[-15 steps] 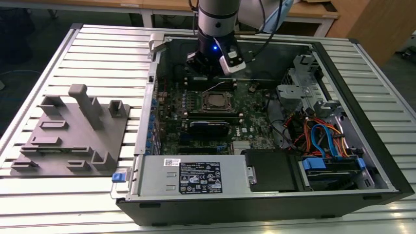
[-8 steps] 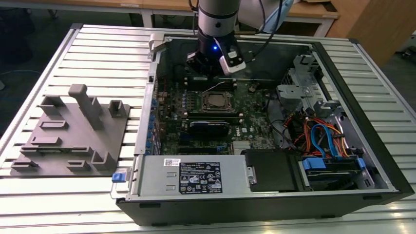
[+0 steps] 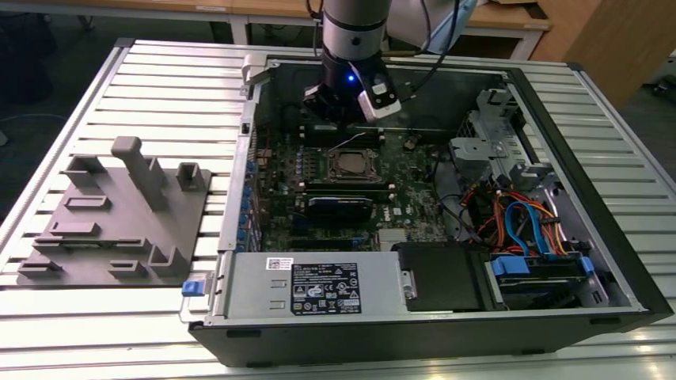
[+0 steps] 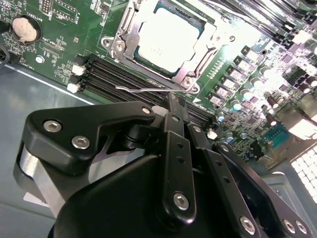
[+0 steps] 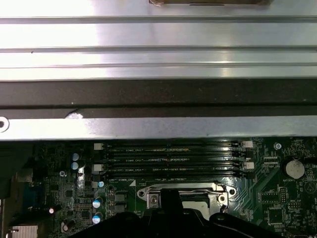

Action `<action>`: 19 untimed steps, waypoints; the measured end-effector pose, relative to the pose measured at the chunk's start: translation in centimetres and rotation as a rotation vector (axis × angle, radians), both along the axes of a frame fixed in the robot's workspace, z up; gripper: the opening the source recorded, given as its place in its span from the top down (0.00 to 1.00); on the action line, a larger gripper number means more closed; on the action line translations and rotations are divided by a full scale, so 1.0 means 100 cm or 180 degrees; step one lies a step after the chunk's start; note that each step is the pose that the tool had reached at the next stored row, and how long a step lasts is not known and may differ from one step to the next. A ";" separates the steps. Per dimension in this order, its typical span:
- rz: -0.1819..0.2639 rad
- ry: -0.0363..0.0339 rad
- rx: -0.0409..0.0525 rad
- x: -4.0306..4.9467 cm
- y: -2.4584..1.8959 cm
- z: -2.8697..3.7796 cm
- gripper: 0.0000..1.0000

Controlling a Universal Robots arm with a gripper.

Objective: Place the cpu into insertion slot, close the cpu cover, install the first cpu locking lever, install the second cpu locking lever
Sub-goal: 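Install the first cpu locking lever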

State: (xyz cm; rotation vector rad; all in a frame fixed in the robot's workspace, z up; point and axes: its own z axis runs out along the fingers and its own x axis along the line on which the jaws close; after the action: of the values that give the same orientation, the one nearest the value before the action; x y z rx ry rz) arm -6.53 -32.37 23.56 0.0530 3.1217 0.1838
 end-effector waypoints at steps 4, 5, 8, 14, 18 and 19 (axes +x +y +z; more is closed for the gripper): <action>0.0008 0.0000 0.0000 0.0023 0.0007 -0.0009 0.90; 0.0008 0.0000 0.0000 0.0023 0.0007 -0.0008 0.90; 0.0008 0.0000 0.0000 0.0024 0.0007 -0.0010 0.90; 0.0008 0.0000 0.0000 0.0024 0.0007 -0.0010 0.90; 0.0002 0.0000 0.0000 0.0024 0.0007 -0.0011 0.90; -0.0012 0.0000 -0.0001 0.0025 0.0007 -0.0011 0.90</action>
State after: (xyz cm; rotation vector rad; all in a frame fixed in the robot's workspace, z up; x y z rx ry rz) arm -6.28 -32.30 23.45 0.0588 3.1215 0.1835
